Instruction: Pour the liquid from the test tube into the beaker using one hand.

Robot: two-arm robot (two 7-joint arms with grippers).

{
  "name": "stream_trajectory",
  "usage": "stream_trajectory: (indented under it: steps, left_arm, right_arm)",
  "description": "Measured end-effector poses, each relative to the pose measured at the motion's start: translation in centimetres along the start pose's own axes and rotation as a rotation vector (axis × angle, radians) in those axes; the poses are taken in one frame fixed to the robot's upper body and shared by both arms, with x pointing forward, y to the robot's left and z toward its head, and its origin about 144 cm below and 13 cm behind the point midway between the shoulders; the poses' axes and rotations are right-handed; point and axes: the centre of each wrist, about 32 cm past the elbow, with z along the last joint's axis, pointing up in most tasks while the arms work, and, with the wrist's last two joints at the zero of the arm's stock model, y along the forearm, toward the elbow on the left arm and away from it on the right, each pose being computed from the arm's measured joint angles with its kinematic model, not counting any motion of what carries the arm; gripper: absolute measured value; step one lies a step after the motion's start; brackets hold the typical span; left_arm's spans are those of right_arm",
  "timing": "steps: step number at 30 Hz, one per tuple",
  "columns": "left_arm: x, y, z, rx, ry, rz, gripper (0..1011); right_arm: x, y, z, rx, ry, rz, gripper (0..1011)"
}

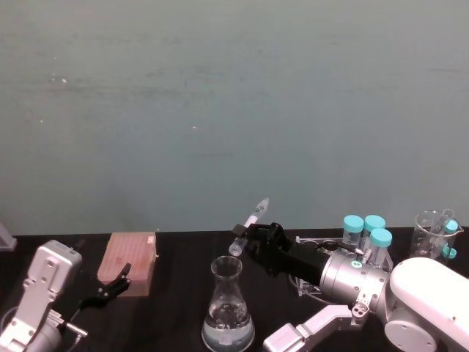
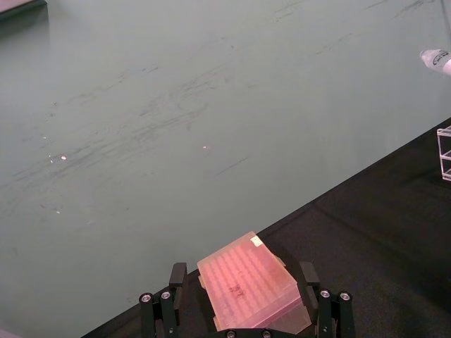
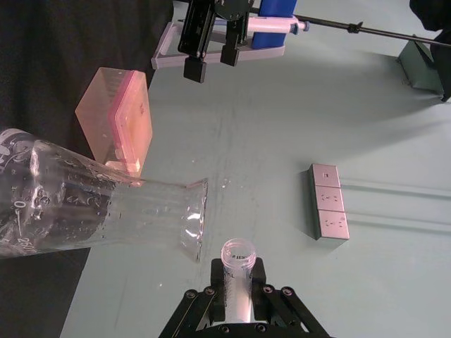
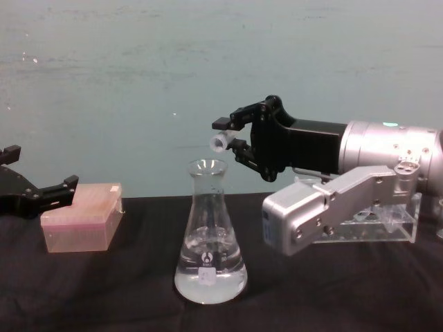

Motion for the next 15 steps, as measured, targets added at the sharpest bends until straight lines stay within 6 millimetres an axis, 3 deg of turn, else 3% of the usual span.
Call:
stream_trajectory:
  steps: [7,15]
  left_arm:
    - [0.0,0.0,0.0,0.0,0.0,0.0,1000]
    - [0.0,0.0,0.0,0.0,0.0,0.0,1000]
  right_arm:
    - [0.5,-0.1,0.2,-0.021,0.099,-0.016,202]
    - [1.9,-1.2,-0.2,-0.11,0.497,-0.041,202]
